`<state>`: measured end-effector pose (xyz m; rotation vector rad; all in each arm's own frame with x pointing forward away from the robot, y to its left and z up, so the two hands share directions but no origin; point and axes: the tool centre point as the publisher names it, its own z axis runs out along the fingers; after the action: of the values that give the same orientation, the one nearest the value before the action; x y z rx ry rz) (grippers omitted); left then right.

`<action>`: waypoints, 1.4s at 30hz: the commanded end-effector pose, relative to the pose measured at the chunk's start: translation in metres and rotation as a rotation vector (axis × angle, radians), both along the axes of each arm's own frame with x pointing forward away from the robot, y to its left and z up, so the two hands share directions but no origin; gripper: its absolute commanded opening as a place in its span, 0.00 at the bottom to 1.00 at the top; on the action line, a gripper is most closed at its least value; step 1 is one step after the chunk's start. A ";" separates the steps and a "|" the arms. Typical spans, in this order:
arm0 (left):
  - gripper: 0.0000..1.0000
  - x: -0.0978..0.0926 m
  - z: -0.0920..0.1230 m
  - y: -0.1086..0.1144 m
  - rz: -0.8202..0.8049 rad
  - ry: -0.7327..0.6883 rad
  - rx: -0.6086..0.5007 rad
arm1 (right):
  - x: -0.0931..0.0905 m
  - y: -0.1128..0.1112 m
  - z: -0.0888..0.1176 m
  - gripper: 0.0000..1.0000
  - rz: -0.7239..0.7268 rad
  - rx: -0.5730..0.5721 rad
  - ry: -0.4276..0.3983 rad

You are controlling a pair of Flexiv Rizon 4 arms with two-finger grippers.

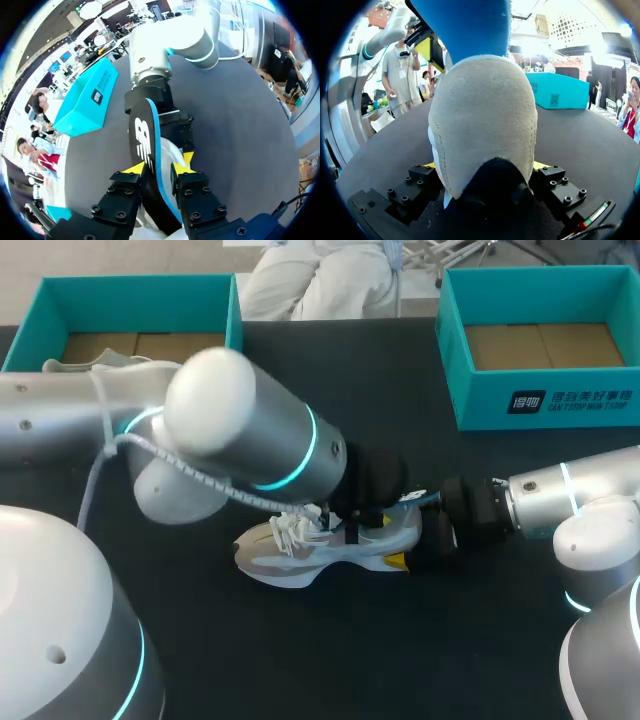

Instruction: Take the shoe out of the shoebox, open the shoe tongue, remove and reinsert the insole, then place the shoe into the shoebox

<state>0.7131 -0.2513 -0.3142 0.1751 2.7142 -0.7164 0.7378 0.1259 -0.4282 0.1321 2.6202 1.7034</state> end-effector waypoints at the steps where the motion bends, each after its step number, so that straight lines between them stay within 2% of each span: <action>1: 0.31 -0.002 -0.004 -0.006 0.031 -0.046 -0.008 | 0.002 0.005 -0.011 0.00 -0.001 -0.005 0.001; 12: 0.22 0.004 -0.008 -0.011 0.086 -0.108 -0.042 | 0.002 0.005 -0.011 0.00 -0.001 -0.005 0.001; 22: 0.22 0.012 -0.014 -0.010 0.114 -0.139 -0.045 | 0.002 0.005 -0.011 0.00 -0.001 -0.005 0.001; 24: 0.00 0.013 -0.016 -0.010 0.117 -0.140 -0.044 | 0.002 0.005 -0.011 0.00 -0.001 -0.005 0.001; 28: 0.00 0.014 -0.016 -0.009 0.122 -0.136 -0.041 | 0.002 0.005 -0.011 0.00 -0.001 -0.005 0.001; 31: 0.00 0.010 -0.008 -0.005 0.125 -0.136 -0.053 | 0.002 0.005 -0.011 0.00 -0.001 -0.005 0.001; 36: 0.00 0.004 0.020 -0.002 0.111 -0.093 -0.102 | 0.002 0.005 -0.011 0.00 -0.001 -0.005 0.001; 42: 0.00 0.002 0.055 -0.011 0.059 0.054 -0.133 | 0.002 0.005 -0.011 0.00 -0.001 -0.005 0.001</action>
<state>0.7092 -0.2735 -0.2803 -0.0031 2.6134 -0.8669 0.7378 0.1258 -0.4282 0.1322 2.6203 1.7033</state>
